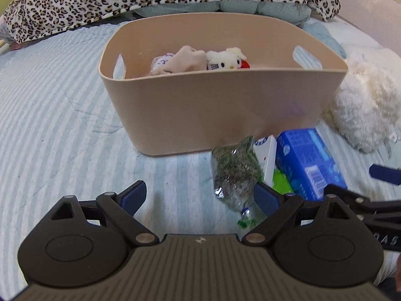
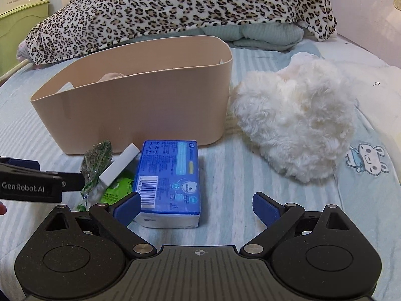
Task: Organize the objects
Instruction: 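Grasp the herb bag with the left tool while the right tool grasps the blue tissue pack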
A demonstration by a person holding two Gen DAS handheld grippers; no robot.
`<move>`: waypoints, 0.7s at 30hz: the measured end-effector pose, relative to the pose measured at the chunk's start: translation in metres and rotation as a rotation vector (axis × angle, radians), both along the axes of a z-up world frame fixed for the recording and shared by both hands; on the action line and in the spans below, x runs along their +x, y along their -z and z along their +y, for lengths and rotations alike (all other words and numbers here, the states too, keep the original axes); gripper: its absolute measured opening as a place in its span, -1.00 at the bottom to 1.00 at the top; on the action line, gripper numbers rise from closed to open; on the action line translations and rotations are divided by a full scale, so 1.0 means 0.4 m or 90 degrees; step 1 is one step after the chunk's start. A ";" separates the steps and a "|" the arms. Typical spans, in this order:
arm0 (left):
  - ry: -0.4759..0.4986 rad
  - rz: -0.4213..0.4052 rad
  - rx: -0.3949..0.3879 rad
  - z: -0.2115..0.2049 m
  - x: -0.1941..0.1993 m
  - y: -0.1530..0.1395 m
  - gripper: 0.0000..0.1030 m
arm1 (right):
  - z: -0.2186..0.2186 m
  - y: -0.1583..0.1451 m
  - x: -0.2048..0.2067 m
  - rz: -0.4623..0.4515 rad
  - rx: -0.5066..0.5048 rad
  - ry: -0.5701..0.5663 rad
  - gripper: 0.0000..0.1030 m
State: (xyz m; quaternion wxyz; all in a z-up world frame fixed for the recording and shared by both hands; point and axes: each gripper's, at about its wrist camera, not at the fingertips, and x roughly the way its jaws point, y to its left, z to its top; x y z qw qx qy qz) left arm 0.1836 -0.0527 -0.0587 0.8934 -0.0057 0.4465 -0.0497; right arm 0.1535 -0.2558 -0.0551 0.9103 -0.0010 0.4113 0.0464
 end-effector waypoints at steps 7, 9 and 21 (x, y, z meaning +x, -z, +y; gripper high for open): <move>-0.005 -0.023 -0.015 -0.008 0.036 -0.006 0.80 | 0.002 0.010 0.023 -0.002 0.013 -0.006 0.89; -0.008 -0.016 -0.012 -0.013 0.051 0.005 0.80 | 0.004 0.017 0.034 0.003 0.016 -0.006 0.89; -0.040 0.029 0.001 0.006 0.113 0.081 0.80 | 0.018 0.051 0.077 0.018 0.022 -0.014 0.92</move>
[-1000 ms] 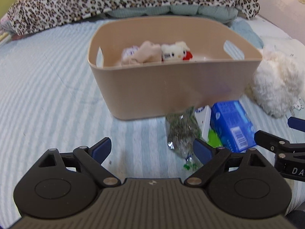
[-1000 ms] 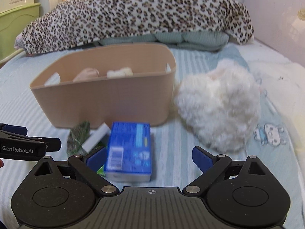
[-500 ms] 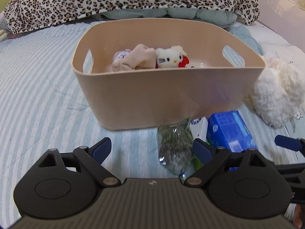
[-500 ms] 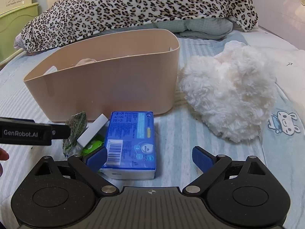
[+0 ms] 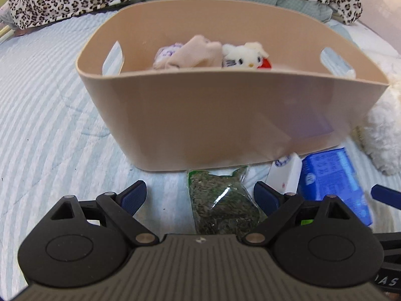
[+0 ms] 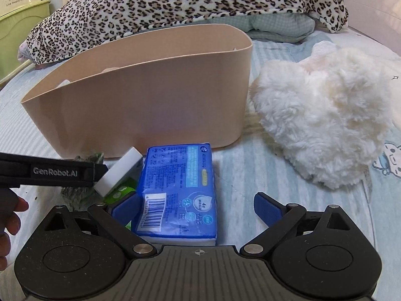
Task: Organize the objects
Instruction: 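Grasp the herb bag with the left tool while the right tool grasps the blue tissue pack, then carry both items over the basket and open both tools to drop them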
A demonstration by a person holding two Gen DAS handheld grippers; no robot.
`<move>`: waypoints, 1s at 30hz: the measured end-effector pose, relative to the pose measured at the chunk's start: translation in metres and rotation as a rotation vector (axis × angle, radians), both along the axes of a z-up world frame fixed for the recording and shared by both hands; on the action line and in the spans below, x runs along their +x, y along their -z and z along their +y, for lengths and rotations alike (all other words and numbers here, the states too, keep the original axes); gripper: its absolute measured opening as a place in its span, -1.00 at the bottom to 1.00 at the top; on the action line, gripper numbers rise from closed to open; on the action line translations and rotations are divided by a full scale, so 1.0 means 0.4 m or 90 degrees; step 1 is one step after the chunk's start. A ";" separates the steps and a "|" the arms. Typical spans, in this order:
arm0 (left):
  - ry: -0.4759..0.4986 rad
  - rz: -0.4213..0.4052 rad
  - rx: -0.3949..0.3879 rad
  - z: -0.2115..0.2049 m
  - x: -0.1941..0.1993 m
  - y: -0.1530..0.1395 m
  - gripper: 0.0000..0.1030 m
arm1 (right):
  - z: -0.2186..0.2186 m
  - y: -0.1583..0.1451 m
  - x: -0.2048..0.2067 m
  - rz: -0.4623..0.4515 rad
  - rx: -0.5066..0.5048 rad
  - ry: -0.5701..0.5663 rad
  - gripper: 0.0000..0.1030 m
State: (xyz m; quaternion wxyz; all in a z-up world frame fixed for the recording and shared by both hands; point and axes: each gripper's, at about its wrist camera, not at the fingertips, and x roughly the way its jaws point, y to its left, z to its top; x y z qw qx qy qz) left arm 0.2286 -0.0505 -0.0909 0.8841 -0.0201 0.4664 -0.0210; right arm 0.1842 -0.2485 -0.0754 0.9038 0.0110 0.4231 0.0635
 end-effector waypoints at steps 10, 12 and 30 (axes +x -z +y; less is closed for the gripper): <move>0.003 0.017 -0.002 0.028 -0.023 0.014 0.64 | 0.017 0.028 0.016 0.012 -0.002 0.003 0.88; 0.003 0.016 -0.003 0.030 -0.030 0.009 0.45 | 0.018 0.030 0.014 0.014 0.000 0.002 0.70; 0.046 -0.034 0.004 0.038 -0.117 -0.060 -0.22 | -0.025 -0.062 -0.066 -0.029 0.020 0.024 0.15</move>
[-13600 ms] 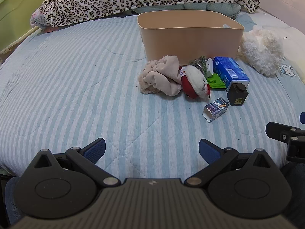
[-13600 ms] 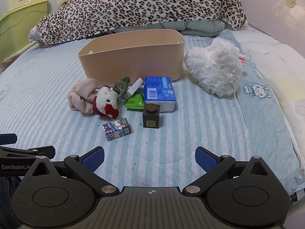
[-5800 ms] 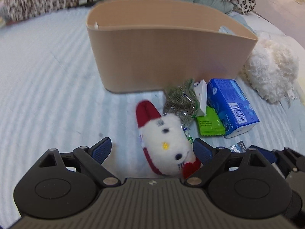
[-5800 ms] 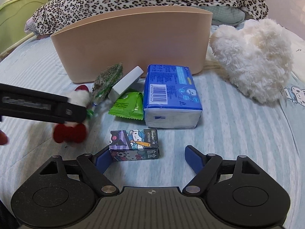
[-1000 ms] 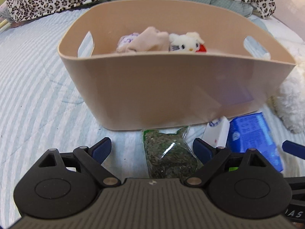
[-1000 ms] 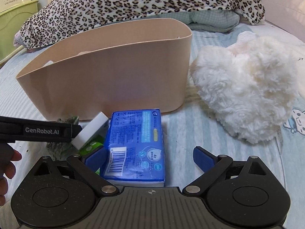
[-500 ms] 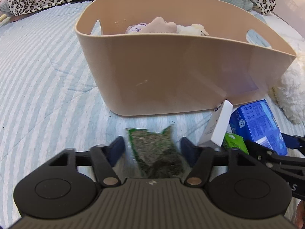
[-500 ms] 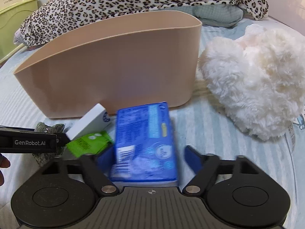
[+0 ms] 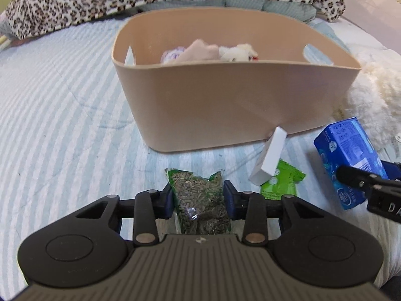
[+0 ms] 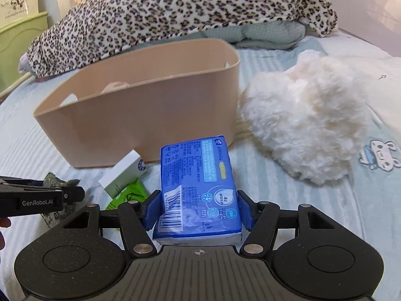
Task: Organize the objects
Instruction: 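Carry both items over the basket and open both tools to drop them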
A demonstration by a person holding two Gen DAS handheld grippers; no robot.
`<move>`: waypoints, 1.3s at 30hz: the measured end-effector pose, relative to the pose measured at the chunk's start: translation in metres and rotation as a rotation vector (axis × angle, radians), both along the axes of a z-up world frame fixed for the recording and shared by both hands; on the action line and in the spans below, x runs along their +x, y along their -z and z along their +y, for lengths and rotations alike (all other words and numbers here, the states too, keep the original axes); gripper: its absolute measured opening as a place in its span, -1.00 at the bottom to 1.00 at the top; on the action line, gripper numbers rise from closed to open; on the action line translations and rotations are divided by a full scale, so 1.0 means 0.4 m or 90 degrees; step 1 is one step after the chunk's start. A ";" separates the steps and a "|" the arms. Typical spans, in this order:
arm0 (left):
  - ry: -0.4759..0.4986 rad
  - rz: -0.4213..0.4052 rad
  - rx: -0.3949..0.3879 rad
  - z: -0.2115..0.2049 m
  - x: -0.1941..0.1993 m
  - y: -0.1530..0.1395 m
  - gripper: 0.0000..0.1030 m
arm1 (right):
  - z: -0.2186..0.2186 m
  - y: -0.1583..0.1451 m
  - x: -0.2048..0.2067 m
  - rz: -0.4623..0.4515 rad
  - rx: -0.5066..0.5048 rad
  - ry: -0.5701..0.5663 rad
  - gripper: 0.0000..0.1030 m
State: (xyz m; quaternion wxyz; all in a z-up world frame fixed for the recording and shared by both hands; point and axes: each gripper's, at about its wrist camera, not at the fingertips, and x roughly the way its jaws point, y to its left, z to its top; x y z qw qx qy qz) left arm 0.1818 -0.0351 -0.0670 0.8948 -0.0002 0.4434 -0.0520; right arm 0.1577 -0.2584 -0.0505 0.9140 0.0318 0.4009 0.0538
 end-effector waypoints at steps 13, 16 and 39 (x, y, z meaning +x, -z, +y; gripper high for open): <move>0.019 -0.132 0.007 0.004 -0.063 -0.184 -0.23 | 0.009 -0.162 -0.059 -0.099 0.013 -0.015 0.14; 0.025 -0.156 0.001 0.003 -0.063 -0.226 -0.23 | 0.017 -0.211 -0.052 -0.131 0.018 -0.024 0.14; -0.031 -0.168 0.039 0.013 0.225 -0.220 -0.23 | 0.065 -0.248 0.198 -0.195 0.030 0.017 0.14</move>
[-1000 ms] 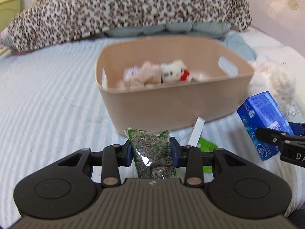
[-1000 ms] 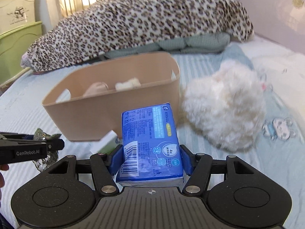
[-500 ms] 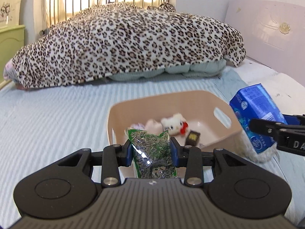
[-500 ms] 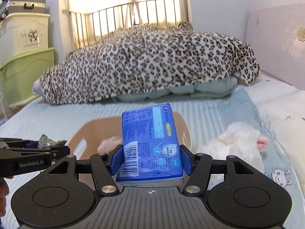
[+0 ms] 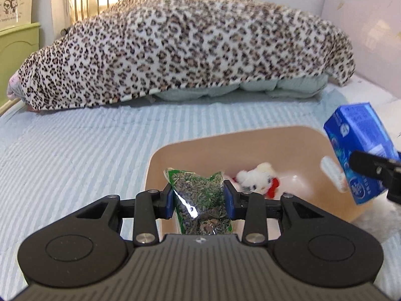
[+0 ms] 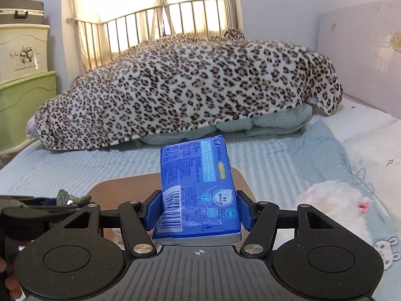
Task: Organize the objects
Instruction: 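Carry both items over the basket and open both tools to drop them, then grasp the white stick box with the left tool while the right tool grasps the green packet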
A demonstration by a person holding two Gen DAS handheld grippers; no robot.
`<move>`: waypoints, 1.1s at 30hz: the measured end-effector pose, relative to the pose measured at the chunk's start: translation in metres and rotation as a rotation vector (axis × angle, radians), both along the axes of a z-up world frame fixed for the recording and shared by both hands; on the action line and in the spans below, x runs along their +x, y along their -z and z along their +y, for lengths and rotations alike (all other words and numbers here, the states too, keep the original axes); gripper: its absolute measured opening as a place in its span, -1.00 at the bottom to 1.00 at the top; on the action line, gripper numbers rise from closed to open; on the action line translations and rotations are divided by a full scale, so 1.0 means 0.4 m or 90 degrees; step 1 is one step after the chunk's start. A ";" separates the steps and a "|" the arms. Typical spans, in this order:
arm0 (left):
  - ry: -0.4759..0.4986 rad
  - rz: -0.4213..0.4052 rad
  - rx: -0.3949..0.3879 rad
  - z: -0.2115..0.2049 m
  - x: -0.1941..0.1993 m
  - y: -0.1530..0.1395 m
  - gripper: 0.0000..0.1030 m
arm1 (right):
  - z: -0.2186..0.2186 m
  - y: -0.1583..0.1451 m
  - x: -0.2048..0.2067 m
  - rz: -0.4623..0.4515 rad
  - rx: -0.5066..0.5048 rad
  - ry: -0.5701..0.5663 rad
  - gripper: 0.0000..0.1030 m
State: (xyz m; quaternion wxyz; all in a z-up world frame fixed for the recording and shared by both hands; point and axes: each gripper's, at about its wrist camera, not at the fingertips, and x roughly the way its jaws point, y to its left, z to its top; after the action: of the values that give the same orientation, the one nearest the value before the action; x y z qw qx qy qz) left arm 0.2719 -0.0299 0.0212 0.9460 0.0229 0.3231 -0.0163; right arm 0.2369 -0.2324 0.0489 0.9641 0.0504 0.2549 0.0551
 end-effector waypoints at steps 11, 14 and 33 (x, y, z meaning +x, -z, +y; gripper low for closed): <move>-0.002 0.076 0.046 -0.014 0.072 0.129 -0.22 | 0.064 0.119 0.103 0.074 -0.051 0.007 0.14; 0.009 0.075 0.062 -0.016 0.068 0.136 -0.21 | 0.075 0.138 0.111 0.094 -0.068 0.004 0.16; 0.029 0.048 -0.005 0.032 -0.084 0.023 0.71 | 0.010 0.012 -0.091 0.029 -0.024 0.010 1.00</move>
State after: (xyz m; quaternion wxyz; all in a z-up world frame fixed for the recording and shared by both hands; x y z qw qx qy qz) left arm 0.2384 -0.0169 0.0119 0.9325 0.0257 0.3582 -0.0398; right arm 0.2006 -0.2285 0.0442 0.9592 0.0357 0.2774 0.0420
